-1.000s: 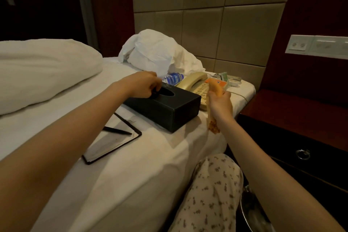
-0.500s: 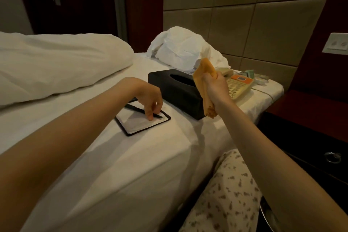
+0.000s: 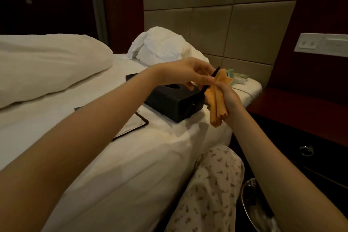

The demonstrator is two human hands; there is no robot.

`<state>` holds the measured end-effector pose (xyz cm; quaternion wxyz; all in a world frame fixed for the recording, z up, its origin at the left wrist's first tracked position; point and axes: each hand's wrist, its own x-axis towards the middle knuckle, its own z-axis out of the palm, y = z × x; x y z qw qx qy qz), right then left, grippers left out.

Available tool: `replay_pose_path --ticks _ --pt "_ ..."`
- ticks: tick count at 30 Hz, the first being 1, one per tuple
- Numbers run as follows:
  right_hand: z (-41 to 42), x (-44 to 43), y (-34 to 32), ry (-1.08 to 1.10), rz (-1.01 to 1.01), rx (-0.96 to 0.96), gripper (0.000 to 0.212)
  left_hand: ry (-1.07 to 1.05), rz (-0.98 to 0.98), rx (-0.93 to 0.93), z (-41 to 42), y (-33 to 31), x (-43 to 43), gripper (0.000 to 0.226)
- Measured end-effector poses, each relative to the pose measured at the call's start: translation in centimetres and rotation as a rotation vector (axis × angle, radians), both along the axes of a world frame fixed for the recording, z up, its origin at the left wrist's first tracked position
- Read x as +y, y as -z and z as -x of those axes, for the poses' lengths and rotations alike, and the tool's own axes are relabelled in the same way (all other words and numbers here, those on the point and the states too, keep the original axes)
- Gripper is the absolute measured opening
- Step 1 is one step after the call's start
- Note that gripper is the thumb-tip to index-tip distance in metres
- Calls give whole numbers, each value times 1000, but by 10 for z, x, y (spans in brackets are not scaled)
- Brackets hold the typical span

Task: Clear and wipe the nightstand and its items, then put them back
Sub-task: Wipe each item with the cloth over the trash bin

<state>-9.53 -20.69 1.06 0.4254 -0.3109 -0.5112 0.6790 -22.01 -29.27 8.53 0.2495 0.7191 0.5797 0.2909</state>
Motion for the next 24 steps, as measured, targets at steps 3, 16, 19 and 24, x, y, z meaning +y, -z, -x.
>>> replay_pose_path --ticks 3,16,19,24 --pt "-28 12 10 25 -1 26 24 51 -7 -108 -32 12 31 10" --pt "-165 48 102 125 322 148 35 24 36 -272 -156 125 155 11" --pt "-192 50 114 106 386 29 25 32 133 -304 -178 152 172 21" --pt "-220 57 134 93 416 -329 14 80 359 -330 -200 195 186 21"
